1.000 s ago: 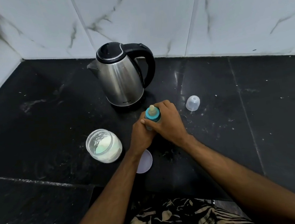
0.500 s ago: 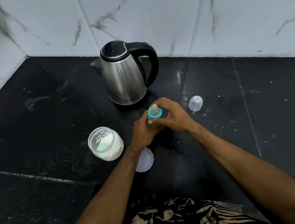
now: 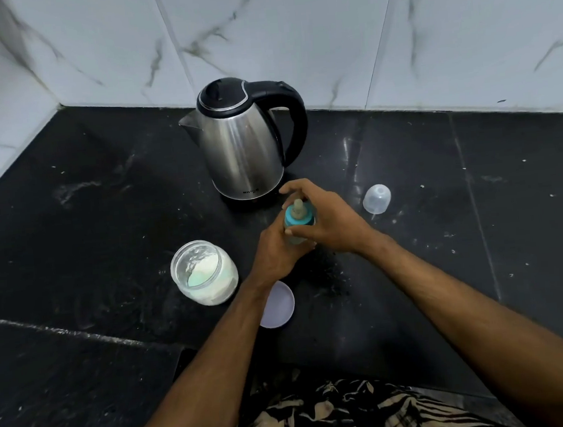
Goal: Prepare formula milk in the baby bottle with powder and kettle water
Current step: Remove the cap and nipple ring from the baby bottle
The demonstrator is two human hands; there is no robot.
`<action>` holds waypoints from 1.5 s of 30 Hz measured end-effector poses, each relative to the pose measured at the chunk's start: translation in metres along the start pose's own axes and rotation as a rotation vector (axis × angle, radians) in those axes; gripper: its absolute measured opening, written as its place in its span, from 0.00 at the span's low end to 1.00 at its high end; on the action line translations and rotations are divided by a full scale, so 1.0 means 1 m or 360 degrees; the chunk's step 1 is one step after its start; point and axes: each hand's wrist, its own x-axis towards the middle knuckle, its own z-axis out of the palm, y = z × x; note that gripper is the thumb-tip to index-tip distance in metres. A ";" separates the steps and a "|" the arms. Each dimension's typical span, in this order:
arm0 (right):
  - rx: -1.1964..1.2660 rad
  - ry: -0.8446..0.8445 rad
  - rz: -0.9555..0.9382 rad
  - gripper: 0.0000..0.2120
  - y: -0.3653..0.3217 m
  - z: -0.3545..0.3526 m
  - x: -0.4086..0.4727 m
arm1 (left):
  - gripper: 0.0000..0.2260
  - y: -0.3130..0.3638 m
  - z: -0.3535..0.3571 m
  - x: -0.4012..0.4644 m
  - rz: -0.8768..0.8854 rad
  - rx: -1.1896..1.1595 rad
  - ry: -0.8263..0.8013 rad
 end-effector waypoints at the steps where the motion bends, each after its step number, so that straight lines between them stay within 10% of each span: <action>1: 0.0148 -0.0078 -0.0001 0.32 0.002 -0.004 -0.001 | 0.27 -0.001 0.000 0.000 0.0000 -0.0005 -0.0002; 6: 0.0075 -0.0158 0.0039 0.43 0.005 -0.007 0.000 | 0.24 -0.003 0.001 0.000 -0.0011 0.0033 0.0007; 10: -0.0208 0.0187 0.0095 0.37 0.001 -0.001 0.000 | 0.28 -0.003 0.002 0.001 -0.0021 0.0010 0.0001; 16: -0.0020 -0.0116 0.0038 0.38 0.001 -0.008 -0.007 | 0.26 -0.005 0.003 0.002 -0.0006 0.0041 0.0045; 22: -0.0342 0.0242 0.0129 0.34 -0.004 -0.006 -0.004 | 0.27 -0.003 0.002 0.001 -0.0052 0.0010 0.0008; 45: -0.0430 0.0244 0.0137 0.36 -0.005 0.003 -0.005 | 0.29 0.007 0.003 -0.001 -0.0005 0.0057 -0.0008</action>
